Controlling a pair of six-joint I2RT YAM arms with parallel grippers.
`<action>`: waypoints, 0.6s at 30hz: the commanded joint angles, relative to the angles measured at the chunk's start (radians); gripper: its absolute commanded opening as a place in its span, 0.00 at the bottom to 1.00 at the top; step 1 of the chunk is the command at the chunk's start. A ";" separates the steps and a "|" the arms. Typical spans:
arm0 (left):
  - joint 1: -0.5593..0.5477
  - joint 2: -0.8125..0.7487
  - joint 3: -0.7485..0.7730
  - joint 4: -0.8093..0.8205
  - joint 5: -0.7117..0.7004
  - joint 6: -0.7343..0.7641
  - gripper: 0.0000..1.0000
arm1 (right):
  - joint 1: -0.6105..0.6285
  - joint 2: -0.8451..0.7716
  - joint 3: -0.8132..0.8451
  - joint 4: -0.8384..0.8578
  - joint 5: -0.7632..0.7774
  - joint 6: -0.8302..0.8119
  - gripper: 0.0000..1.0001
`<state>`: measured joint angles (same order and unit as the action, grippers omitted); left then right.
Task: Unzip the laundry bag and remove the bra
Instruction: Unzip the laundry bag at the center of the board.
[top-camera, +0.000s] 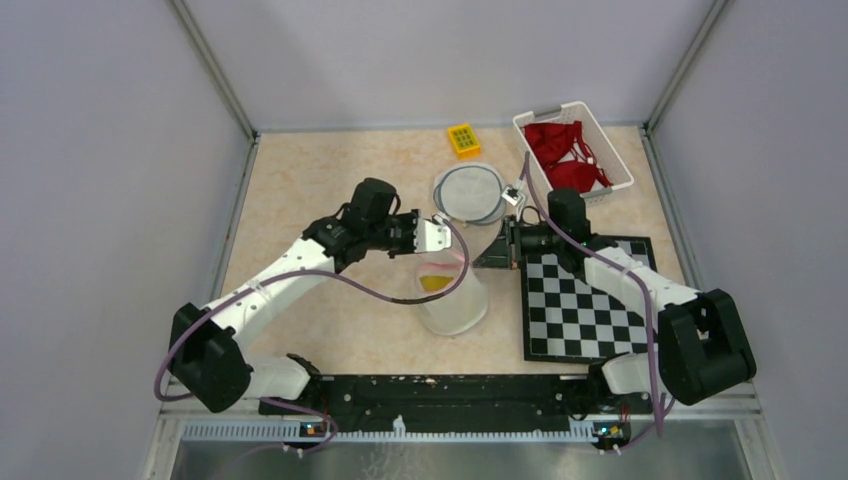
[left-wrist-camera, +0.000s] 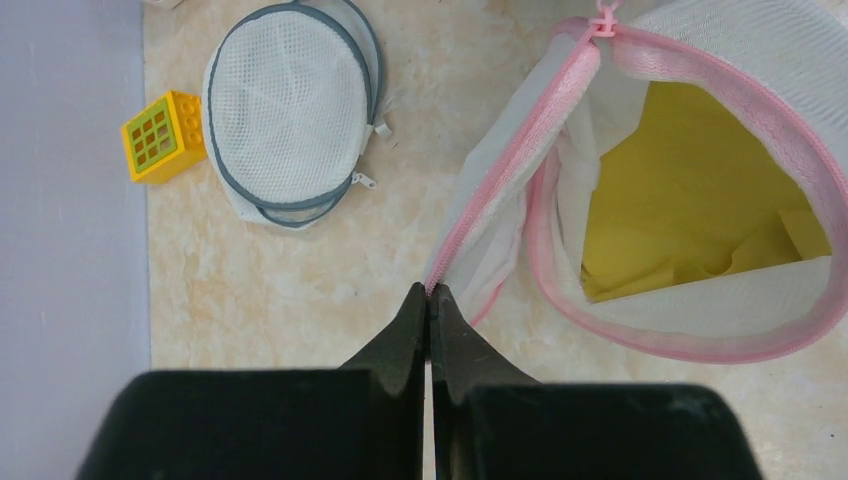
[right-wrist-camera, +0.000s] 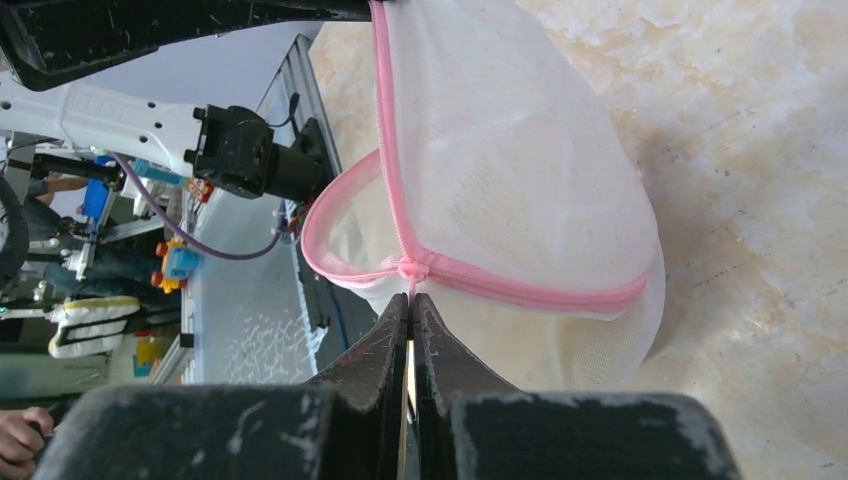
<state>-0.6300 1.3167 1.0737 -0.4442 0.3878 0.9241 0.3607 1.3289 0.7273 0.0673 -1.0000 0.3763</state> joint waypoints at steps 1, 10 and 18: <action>0.026 -0.034 0.015 0.027 0.027 0.034 0.00 | -0.010 -0.018 0.018 0.018 -0.033 -0.009 0.00; -0.087 -0.055 0.058 -0.068 0.159 -0.007 0.60 | -0.009 -0.017 0.017 0.047 -0.049 0.028 0.00; -0.183 0.059 0.098 -0.051 0.041 -0.053 0.57 | 0.006 -0.017 0.023 0.060 -0.052 0.047 0.00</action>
<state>-0.8078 1.3170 1.1381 -0.5037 0.4820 0.8997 0.3580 1.3289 0.7273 0.0757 -1.0260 0.4133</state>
